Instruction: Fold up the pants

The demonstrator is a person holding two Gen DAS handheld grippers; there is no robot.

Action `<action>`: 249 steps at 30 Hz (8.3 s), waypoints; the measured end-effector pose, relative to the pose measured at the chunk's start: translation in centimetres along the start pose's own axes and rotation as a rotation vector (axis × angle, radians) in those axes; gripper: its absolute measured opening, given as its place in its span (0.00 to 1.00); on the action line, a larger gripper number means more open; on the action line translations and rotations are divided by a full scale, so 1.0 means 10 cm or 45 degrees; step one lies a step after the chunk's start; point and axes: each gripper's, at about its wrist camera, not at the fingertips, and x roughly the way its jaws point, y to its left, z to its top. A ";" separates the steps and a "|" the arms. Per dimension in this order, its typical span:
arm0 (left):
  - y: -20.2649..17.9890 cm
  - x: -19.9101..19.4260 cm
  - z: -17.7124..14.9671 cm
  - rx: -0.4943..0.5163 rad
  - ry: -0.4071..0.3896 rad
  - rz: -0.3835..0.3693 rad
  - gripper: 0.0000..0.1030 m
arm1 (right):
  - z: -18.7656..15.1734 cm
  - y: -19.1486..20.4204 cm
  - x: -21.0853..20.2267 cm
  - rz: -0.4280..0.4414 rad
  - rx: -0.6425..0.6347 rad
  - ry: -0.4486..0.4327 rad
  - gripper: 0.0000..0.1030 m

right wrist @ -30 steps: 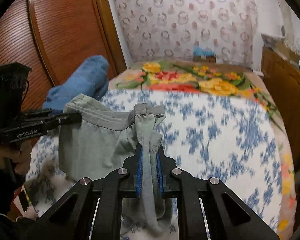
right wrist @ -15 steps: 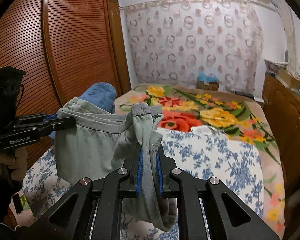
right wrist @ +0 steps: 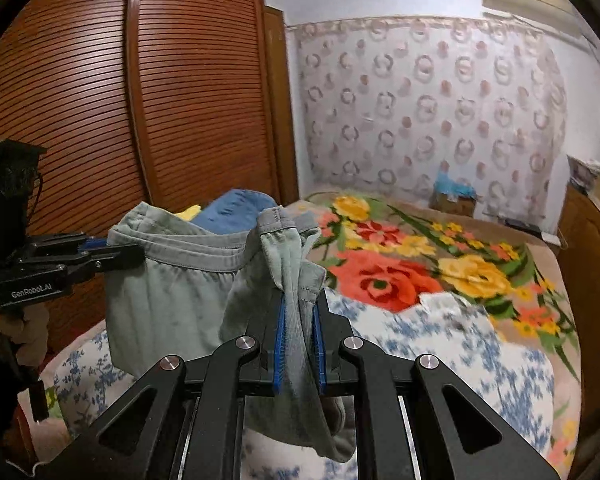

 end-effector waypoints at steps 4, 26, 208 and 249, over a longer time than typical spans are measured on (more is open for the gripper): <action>0.20 -0.01 0.08 -0.015 -0.025 0.056 0.18 | 0.16 0.00 0.20 0.024 -0.053 -0.018 0.12; 1.02 0.24 0.21 -0.155 -0.039 0.264 0.18 | 0.56 0.04 1.23 0.081 -0.298 -0.068 0.12; -1.30 -1.54 -0.66 0.067 -0.154 0.162 1.00 | -0.94 0.63 -2.35 -0.478 0.213 -0.178 0.89; -1.23 -1.61 -0.65 0.032 -0.167 0.158 1.00 | -1.01 0.65 -2.27 -0.465 0.199 -0.199 0.89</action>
